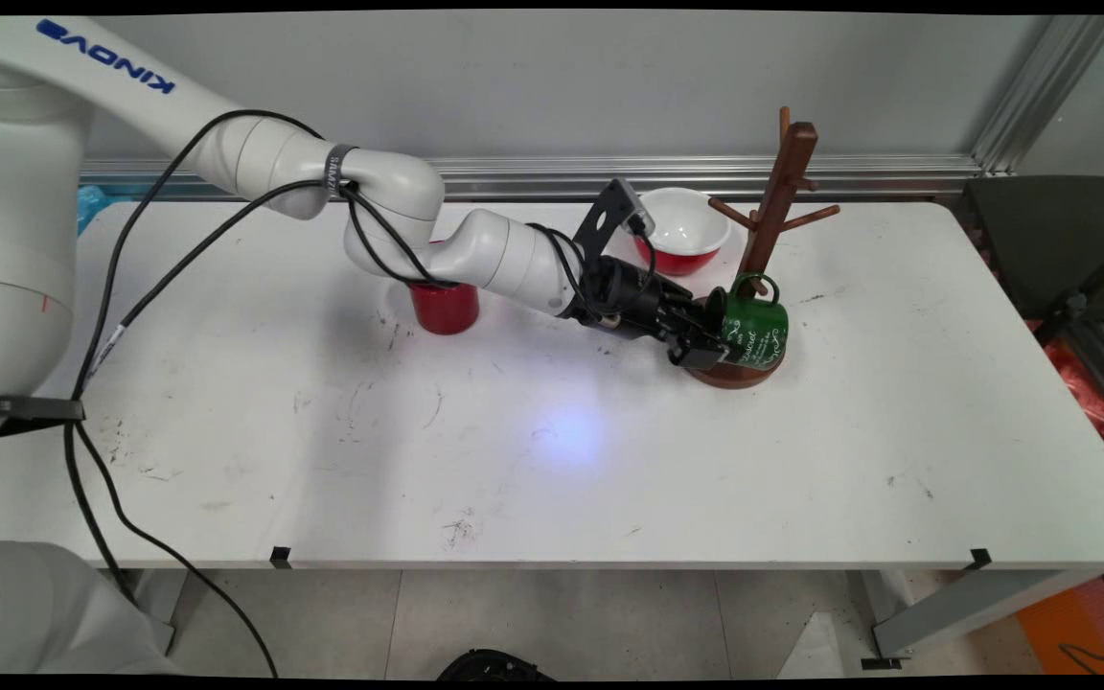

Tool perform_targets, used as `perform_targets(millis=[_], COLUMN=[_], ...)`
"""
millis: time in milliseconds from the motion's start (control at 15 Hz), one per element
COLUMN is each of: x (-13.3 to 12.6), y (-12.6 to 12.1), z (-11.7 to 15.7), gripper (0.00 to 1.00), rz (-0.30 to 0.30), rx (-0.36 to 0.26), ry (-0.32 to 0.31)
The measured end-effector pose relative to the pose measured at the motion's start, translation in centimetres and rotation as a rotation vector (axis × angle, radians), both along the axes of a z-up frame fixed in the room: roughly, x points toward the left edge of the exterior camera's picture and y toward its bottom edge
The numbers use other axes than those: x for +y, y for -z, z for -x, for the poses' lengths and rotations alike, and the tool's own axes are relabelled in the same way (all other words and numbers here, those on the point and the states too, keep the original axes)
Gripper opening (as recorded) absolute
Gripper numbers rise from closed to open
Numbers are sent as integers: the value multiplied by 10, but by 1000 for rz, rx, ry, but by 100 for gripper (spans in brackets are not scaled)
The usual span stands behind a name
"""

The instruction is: Pick up the green mug from the rack, then place the picked object on the table

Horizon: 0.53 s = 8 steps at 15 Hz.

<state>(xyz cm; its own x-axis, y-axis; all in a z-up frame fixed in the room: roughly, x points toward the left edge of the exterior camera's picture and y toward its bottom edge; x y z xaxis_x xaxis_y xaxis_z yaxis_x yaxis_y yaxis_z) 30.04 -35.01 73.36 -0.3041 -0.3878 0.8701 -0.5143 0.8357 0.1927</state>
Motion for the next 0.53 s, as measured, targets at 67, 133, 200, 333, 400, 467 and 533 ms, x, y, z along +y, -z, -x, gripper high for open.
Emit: perform_targets(millis=[67, 133, 200, 333, 400, 467, 533], x=[0, 1, 1, 3, 4, 4, 6], y=[0, 0, 0, 0, 0, 0, -1], z=[1, 1, 2, 3, 3, 3, 3], gripper=[0, 0, 0, 0, 0, 0, 0], rz=[-1, -2, -4, -6, -7, -8, -9], rx=[-1, -1, -1, 0, 0, 0, 1], ry=[1, 3, 5, 6, 6, 8, 8])
